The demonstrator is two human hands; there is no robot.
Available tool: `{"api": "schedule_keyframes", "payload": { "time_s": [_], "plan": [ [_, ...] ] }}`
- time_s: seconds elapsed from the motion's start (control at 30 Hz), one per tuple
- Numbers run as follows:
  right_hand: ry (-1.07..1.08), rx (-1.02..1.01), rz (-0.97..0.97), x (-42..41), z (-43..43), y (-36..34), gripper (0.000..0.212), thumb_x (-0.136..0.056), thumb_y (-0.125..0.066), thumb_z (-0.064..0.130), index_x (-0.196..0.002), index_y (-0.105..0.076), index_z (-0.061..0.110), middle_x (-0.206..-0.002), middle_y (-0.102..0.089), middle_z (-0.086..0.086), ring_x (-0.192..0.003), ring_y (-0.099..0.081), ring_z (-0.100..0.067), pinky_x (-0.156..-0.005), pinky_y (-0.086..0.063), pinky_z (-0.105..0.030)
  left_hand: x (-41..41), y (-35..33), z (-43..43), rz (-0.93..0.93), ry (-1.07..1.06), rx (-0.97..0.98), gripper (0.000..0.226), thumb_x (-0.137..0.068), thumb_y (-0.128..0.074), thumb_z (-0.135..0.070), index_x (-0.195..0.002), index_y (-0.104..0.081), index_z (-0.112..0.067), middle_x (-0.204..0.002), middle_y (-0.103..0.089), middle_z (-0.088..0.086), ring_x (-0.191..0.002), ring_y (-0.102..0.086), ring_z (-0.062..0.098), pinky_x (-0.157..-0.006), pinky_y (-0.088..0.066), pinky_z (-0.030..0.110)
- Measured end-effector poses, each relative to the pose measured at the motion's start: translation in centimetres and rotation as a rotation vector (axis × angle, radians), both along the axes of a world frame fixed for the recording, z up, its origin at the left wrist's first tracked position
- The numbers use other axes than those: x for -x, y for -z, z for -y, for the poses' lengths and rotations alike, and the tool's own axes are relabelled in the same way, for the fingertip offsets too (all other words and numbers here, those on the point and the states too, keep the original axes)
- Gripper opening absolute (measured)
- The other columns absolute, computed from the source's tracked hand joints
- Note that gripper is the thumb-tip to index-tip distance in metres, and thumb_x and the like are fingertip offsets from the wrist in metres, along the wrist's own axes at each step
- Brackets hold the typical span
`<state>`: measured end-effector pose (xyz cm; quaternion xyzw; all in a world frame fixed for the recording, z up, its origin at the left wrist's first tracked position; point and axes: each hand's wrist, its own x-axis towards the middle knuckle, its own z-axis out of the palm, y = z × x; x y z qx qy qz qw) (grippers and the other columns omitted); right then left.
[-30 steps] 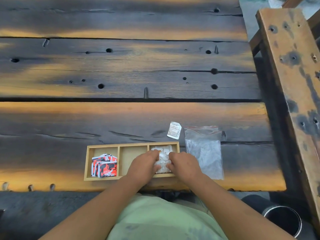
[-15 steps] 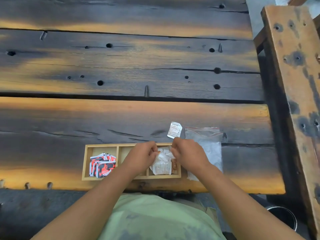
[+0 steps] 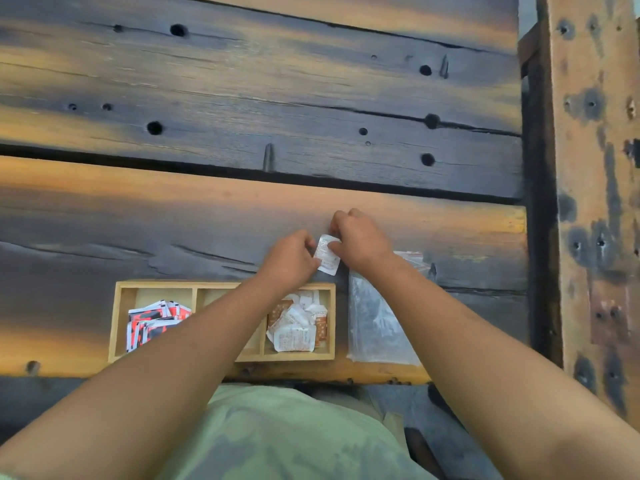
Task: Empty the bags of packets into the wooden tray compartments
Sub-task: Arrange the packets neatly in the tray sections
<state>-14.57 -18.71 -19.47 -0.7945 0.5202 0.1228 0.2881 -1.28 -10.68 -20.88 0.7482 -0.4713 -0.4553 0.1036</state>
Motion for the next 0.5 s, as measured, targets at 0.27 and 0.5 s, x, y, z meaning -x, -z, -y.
{"api": "schedule_keyframes", "payload": {
  "time_s": [0.27, 0.5],
  "plan": [
    [0.071, -0.09, 0.052, -0.3, 1.3, 1.2, 0.009, -0.086, -0.068, 0.012, -0.081, -0.061, 0.016, -0.092, -0.052, -0.004, -0.09, -0.056, -0.028, -0.074, -0.042, -0.032, 1.0, 1.1, 0.3, 0.08, -0.063, 0.021, 0.024, -0.086, -0.073, -0.032, -0.095, -0.054, -0.02, -0.078, -0.059, -0.004, -0.076, -0.059, 0.021, -0.067, -0.048, 0.037],
    [0.215, -0.045, 0.223, 0.0, 0.8, -1.0, 0.009, -0.086, -0.069, 0.015, -0.081, -0.061, 0.015, -0.079, -0.058, 0.004, -0.074, -0.051, -0.016, -0.064, -0.038, -0.03, 0.0, 0.0, 0.3, -0.124, -0.255, 0.039, 0.017, -0.087, -0.073, -0.023, -0.085, -0.063, -0.01, -0.072, -0.058, -0.002, -0.067, -0.054, 0.017, -0.063, -0.043, 0.032]
  ]
}}
